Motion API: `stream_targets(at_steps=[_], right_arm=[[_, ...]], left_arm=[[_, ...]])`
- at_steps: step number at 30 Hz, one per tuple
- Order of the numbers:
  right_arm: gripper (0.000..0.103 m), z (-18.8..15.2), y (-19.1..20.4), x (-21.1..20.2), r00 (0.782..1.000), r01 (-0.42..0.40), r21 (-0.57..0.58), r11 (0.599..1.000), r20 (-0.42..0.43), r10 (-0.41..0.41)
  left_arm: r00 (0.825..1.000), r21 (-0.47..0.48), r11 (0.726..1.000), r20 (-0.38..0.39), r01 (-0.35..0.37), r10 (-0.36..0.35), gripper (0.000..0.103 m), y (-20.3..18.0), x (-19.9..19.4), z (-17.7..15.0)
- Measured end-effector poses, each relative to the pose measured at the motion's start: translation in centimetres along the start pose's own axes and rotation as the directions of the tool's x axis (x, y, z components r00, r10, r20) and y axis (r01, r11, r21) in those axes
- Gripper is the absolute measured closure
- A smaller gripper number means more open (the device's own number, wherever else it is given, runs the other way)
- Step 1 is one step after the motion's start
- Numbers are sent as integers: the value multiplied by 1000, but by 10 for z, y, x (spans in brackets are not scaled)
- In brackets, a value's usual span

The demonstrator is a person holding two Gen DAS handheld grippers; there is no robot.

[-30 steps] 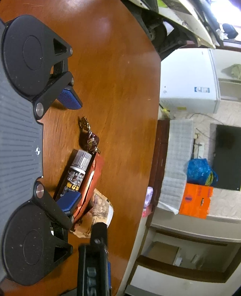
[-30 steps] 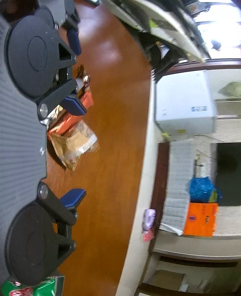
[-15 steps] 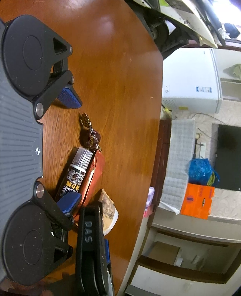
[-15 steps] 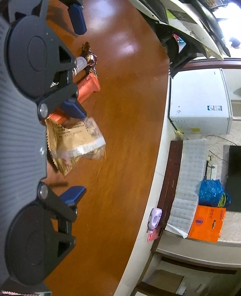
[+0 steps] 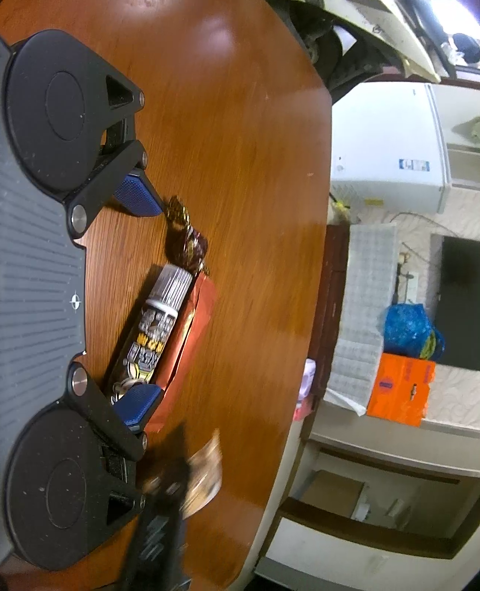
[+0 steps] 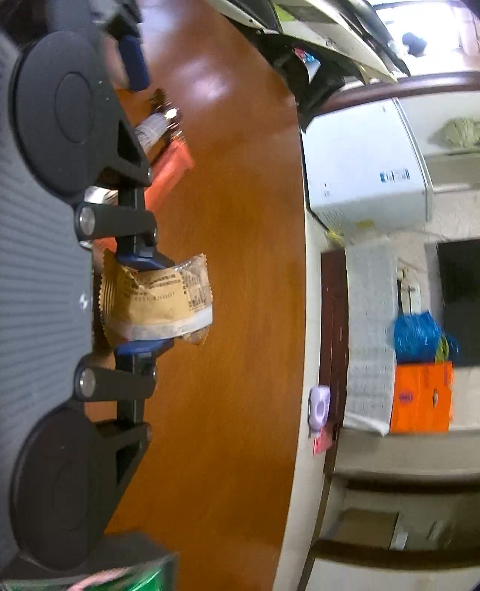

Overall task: Organize snacks
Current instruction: 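Grasp the beige paper-wrapped pastry with the right tool, then grasp the black white-capped bottle with the left tool while the right tool holds the pastry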

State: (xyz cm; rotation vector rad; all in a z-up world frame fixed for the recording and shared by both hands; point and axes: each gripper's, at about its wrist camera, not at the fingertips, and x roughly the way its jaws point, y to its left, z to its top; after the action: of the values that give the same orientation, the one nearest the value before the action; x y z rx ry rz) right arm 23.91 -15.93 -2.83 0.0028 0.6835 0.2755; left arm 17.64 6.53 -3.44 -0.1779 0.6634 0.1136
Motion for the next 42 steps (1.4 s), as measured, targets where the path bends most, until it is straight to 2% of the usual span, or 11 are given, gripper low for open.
stream_targets(at_steps=[4,9,12,17,21,25,27,30,34,39,42], right_arm=[[66,-25,-28,-38,1000,-19,92,996,6,18],[66,-67,-43,-95,999,-23,89,996,32,20],[66,-79,-48,-106,999,-43,114,993,29,40],[66,-90,-44,-123,996,-46,88,995,75,40],[66,-83,-48,-123,995,-62,116,991,89,52],[66,-83,-53,-128,992,-92,145,985,102,78],[66,-85,-53,-133,990,-97,125,987,114,82],[66,-83,-52,-133,989,-102,113,988,119,89],[66,-82,-54,-130,988,-113,123,986,123,98],[66,-81,-51,-127,988,-99,99,990,127,86],[66,-79,-50,-126,988,-82,84,993,141,70]], left_arm=[[1000,3,1000,-4,-7,7,3,-4,3,1],[1000,24,1000,3,-15,15,0,-13,9,1],[1000,29,1000,2,-9,9,0,-17,10,0],[1000,19,1000,6,-4,4,0,-2,2,-6],[999,-70,997,12,-43,44,1,19,-3,-4],[997,-104,992,7,-70,71,1,15,3,2],[997,-95,992,0,-79,79,0,8,8,6],[992,-72,989,-9,-129,128,0,-4,16,10],[979,24,980,-29,-199,200,0,-26,26,11],[987,50,987,-34,-155,157,1,-25,23,14],[993,80,991,-31,-109,112,10,-19,13,10]])
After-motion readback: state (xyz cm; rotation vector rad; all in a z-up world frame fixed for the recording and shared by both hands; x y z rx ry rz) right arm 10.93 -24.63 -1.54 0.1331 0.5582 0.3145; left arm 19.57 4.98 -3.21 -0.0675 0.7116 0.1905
